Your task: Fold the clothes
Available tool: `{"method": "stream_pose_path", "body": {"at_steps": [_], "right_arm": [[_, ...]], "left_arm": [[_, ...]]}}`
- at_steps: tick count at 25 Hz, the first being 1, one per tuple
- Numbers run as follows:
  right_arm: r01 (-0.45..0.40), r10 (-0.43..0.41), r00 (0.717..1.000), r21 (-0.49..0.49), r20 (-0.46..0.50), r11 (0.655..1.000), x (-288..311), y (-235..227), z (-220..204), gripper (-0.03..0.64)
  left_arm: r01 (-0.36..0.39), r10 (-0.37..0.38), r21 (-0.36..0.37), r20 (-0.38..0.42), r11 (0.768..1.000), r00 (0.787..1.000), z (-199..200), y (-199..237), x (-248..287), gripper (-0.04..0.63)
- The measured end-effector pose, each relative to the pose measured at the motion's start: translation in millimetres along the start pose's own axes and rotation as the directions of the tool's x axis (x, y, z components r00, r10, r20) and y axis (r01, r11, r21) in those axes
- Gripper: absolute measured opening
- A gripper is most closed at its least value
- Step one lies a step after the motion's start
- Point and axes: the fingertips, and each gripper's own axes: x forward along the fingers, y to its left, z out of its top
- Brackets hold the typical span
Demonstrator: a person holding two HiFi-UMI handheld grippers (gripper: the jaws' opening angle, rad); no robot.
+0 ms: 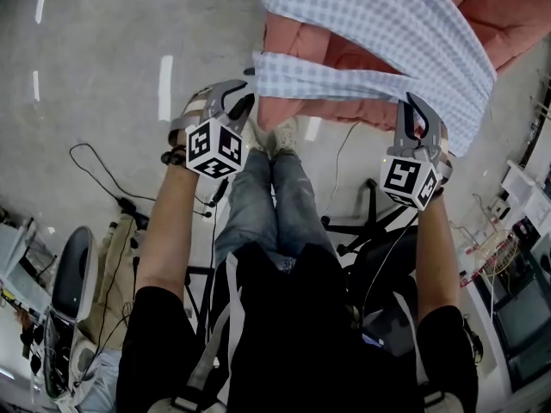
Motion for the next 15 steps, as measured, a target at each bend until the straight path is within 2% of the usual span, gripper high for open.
{"method": "stream_pose_path", "body": {"at_steps": [8, 10, 12, 15], "right_arm": [[0.002, -0.002, 1.0, -0.009, -0.015, 1.0, -3, 8, 2, 0.015], [0.002, -0.003, 1.0, -0.011, -0.02, 1.0, -4, 7, 1, 0.015], [0.002, -0.002, 1.0, -0.011, -0.025, 1.0, -4, 9, 1, 0.015], [0.009, -0.009, 0.999, -0.011, -0.033, 1.0, -7, 9, 2, 0.015]], "left_arm": [[-0.015, 0.018, -0.078, 0.031, 0.997, 0.999, -8, -3, 8, 0.103], [-0.035, 0.038, -0.089, 0.035, 0.995, 0.999, -7, 1, 7, 0.08], [-0.049, 0.054, -0.105, 0.044, 0.993, 0.998, -8, 7, 5, 0.013], [-0.055, 0.062, -0.125, 0.054, 0.991, 0.997, -11, 14, -2, 0.011]]}}
